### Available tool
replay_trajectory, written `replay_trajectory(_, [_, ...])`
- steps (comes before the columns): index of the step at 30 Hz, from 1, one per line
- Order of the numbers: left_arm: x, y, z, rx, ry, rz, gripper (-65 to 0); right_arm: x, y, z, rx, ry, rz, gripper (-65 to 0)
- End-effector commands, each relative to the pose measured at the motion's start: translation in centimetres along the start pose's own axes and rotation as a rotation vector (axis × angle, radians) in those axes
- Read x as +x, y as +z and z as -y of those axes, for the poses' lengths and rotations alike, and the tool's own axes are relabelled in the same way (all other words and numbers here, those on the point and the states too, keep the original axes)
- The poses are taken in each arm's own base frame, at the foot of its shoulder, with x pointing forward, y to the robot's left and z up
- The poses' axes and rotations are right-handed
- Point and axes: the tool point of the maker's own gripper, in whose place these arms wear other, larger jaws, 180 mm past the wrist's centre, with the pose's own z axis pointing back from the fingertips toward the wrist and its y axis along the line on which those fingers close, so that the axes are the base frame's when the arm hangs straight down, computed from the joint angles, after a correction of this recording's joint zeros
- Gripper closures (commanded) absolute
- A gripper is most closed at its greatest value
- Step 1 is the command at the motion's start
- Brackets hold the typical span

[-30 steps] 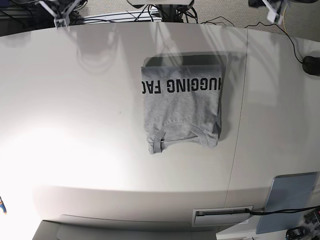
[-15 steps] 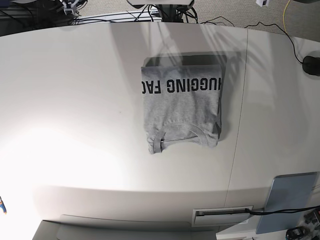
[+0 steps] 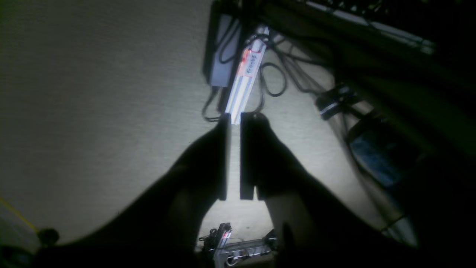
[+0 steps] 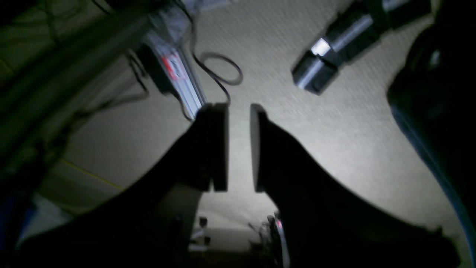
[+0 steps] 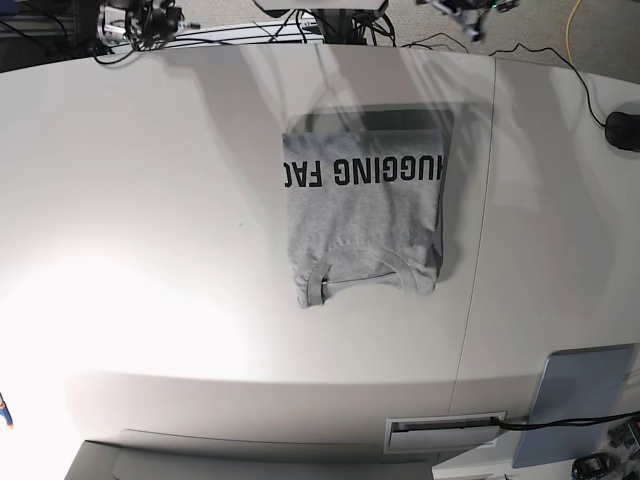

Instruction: Fold the T-shirt properly

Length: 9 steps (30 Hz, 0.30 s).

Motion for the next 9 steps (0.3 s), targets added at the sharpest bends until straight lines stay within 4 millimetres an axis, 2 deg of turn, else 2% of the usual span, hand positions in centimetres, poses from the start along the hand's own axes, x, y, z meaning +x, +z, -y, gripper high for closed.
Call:
replay_trajectory(1, [0.2,0.2,-0.7,0.011,0.005,-0.001,-6.7,0.8,0.4,0.8,-0.013,0.006,0.013,-10.5])
replay_trajectory(9, [0.2,-0.6,0.5,-0.004,0.051,-0.031,-6.7,1.4,0.5,0.9,-0.022,0.027,0.018,-10.5])
